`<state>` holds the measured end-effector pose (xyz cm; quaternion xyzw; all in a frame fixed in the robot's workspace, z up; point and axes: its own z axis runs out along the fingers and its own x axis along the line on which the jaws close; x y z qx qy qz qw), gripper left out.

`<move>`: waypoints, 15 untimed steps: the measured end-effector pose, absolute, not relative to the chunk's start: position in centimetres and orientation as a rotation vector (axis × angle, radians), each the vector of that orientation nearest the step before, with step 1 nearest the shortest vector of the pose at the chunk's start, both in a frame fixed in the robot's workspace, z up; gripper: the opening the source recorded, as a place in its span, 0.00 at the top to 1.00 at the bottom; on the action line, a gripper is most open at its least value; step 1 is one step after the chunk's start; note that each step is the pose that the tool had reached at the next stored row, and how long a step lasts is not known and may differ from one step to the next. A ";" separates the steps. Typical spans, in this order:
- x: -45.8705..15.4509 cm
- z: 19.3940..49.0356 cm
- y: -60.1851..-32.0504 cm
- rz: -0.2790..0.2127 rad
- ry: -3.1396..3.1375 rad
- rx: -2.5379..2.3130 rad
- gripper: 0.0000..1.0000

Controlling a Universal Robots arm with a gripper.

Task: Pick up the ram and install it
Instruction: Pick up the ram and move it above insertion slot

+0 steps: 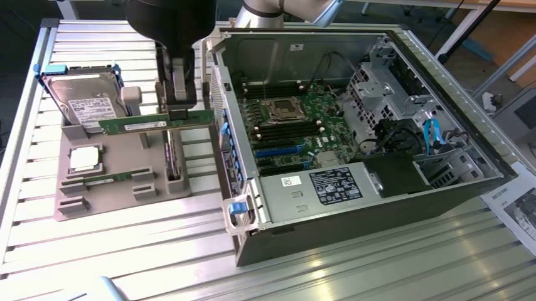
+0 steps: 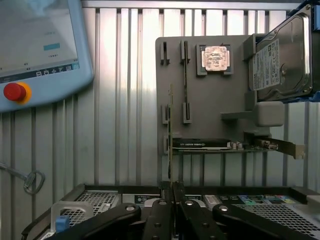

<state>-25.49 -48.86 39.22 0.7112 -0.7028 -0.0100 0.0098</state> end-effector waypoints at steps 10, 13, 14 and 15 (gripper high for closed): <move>-23.3 39.2 -48.9 -0.032 -2.194 2.220 0.88; -22.7 39.2 -48.9 -0.032 -2.194 2.220 0.88; -22.5 39.2 -48.9 -0.032 -2.194 2.220 0.88; -22.2 39.2 -48.9 -0.032 -2.194 2.220 0.88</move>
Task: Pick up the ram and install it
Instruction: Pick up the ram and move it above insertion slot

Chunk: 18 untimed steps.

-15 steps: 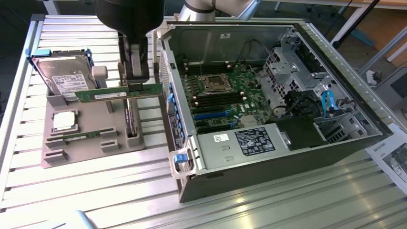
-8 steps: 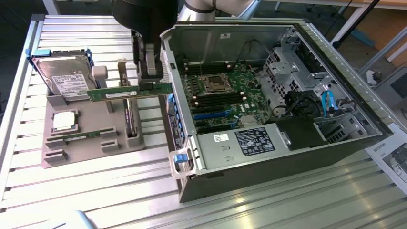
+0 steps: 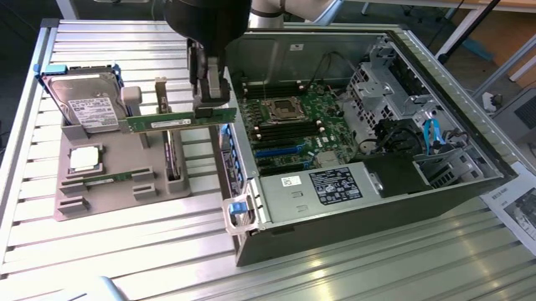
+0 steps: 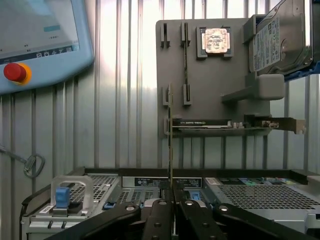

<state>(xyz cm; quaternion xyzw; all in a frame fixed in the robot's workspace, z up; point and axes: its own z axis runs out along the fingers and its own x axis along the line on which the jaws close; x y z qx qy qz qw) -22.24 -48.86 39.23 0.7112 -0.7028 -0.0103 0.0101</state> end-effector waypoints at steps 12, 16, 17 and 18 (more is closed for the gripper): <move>-19.5 39.2 -48.9 -0.034 -2.193 2.219 0.88; -18.6 39.2 -48.9 -0.034 -2.193 2.219 0.88; -18.4 39.2 -48.9 -0.034 -2.193 2.219 0.88; -18.2 39.2 -48.9 -0.034 -2.193 2.219 0.88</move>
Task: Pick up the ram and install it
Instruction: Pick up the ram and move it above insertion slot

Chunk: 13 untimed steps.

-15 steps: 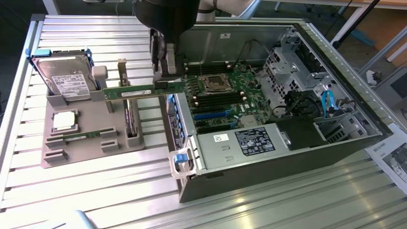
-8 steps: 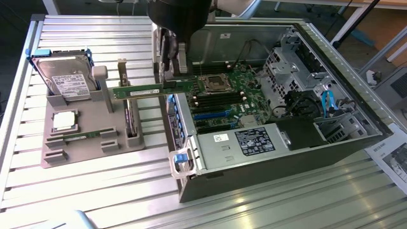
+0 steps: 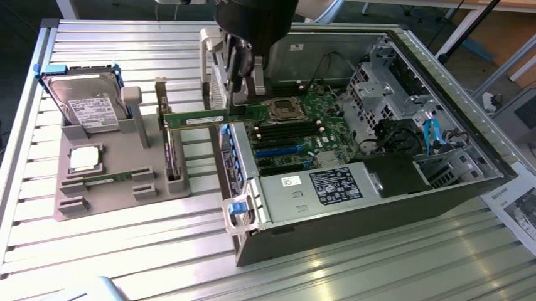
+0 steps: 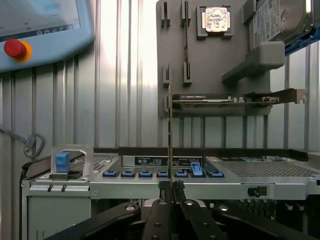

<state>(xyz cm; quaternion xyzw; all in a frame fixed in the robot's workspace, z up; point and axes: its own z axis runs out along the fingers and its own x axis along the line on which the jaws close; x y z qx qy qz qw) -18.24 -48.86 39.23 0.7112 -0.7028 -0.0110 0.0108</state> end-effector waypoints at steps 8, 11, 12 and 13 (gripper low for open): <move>-16.1 39.2 -48.9 -0.036 -2.192 2.219 0.88; -15.3 39.2 -48.9 -0.036 -2.192 2.218 0.88; -14.8 39.2 -48.9 -0.036 -2.192 2.218 0.88; -14.4 39.2 -48.9 -0.036 -2.192 2.218 0.88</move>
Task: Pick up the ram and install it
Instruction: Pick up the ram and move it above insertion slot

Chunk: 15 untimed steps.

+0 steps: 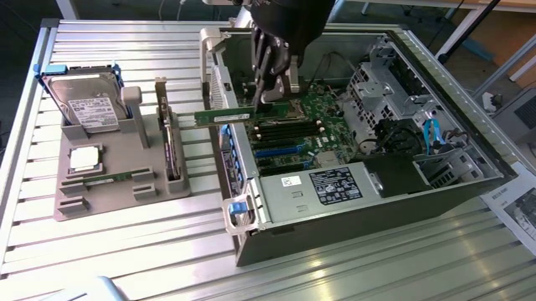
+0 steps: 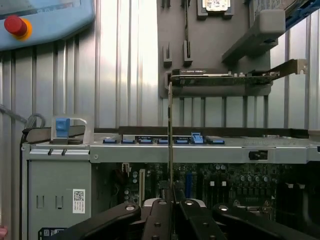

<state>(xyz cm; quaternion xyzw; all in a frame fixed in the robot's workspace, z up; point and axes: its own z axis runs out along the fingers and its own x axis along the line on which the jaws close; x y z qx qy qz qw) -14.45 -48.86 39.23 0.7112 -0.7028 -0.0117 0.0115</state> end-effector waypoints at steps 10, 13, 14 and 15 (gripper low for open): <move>-11.5 39.2 -48.9 -0.037 -2.192 2.218 0.88; -11.0 39.2 -48.9 -0.037 -2.192 2.218 0.88; -10.7 39.2 -48.9 -0.037 -2.192 2.218 0.88; -10.5 39.2 -48.9 -0.037 -2.192 2.218 0.88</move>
